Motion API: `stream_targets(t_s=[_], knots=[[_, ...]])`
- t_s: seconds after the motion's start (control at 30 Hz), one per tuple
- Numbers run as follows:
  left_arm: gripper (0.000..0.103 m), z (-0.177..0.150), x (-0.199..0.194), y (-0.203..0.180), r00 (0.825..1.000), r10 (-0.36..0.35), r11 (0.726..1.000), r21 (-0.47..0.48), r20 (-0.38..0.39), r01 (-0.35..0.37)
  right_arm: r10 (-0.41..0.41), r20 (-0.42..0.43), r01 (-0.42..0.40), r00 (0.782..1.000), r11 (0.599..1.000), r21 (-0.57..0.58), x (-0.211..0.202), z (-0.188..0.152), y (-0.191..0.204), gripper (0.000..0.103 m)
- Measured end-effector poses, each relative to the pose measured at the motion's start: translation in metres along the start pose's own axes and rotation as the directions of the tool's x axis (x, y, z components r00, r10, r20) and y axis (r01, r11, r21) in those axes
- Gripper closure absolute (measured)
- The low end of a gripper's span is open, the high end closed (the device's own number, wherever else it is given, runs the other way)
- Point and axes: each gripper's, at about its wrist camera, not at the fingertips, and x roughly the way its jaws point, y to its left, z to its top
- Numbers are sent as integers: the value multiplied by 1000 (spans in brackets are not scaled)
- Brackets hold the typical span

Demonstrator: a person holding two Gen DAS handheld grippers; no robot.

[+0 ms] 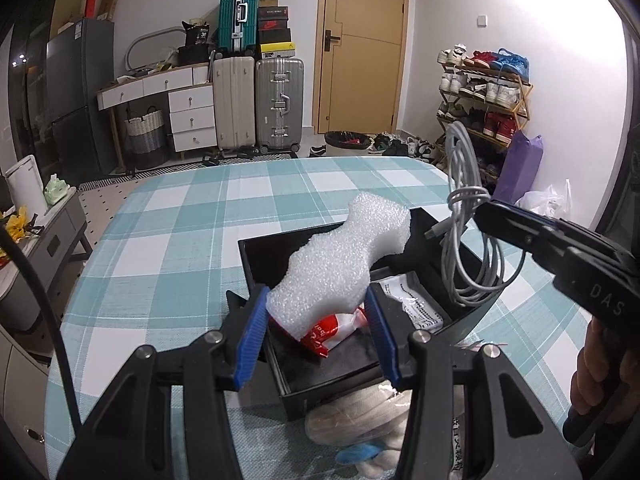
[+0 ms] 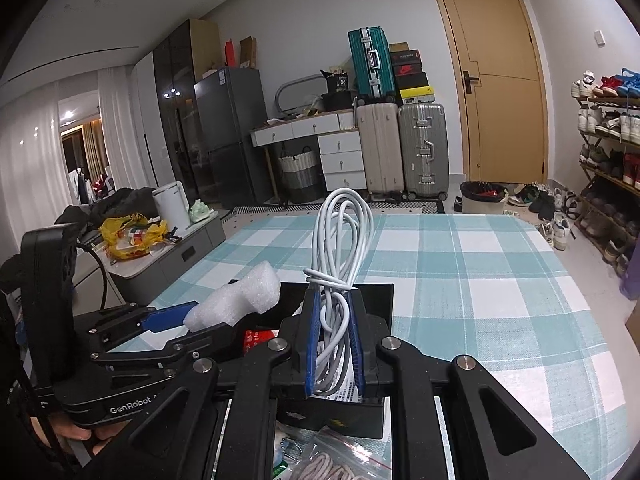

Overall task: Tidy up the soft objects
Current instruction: 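Lift the foam into the black box with the left gripper while the right lowers the cable in, then release the foam and cable into the box and withdraw both grippers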

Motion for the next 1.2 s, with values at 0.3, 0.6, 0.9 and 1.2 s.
stream_targets(t_s=[0.3, 0.6, 0.9, 1.2], knots=[[55, -3, 6, -8, 1000, -15, 999, 43, -25, 16, -40, -59, 36, 997, 997, -65, 20, -7, 2, 89], [55, -4, 8, -11, 999, -23, 998, 65, -35, 25, -63, -143, 51, 988, 995, -83, 34, -14, -2, 88], [54, -6, 6, -6, 999, -24, 997, 75, -35, 26, -30, -211, 4, 977, 993, -122, 36, -26, 4, 86], [52, -5, 1, 3, 998, -44, 998, 32, -43, 46, -1, -195, -26, 981, 990, -136, 29, -25, 10, 78]])
